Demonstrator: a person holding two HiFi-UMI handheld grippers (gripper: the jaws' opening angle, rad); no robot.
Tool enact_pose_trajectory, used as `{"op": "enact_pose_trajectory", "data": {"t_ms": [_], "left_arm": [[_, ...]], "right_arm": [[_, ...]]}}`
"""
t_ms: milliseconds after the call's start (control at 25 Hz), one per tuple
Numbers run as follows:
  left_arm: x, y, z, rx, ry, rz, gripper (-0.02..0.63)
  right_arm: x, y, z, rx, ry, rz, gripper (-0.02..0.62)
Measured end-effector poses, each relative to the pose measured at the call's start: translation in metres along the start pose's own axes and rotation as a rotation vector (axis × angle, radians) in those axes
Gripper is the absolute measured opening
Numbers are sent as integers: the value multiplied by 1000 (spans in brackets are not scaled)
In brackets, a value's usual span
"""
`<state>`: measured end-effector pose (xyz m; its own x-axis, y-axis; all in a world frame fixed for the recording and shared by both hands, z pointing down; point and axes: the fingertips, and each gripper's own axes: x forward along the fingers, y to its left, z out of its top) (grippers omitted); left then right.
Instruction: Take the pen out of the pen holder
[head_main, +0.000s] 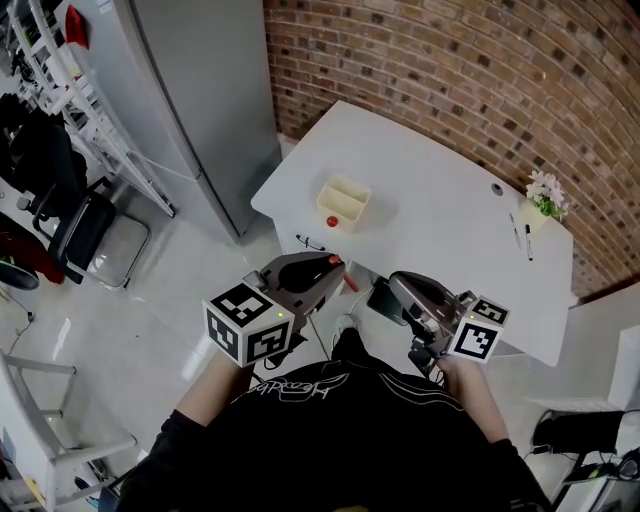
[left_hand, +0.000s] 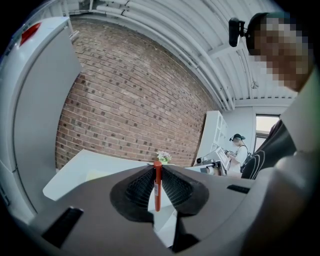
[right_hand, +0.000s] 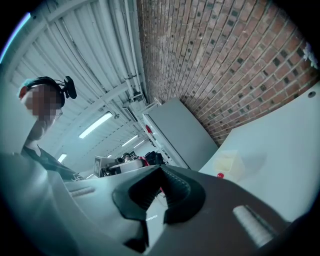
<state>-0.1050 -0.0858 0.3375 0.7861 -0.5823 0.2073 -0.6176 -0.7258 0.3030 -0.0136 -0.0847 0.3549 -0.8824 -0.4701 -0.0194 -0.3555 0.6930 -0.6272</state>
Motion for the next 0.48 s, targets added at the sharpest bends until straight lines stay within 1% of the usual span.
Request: {"op": "enact_pose_trajectory", "data": {"t_ms": [480], "left_arm": [[-1, -3, -2, -3, 5, -10, 52]], "right_arm": [[-2, 5, -4, -2, 1, -8, 3]]}}
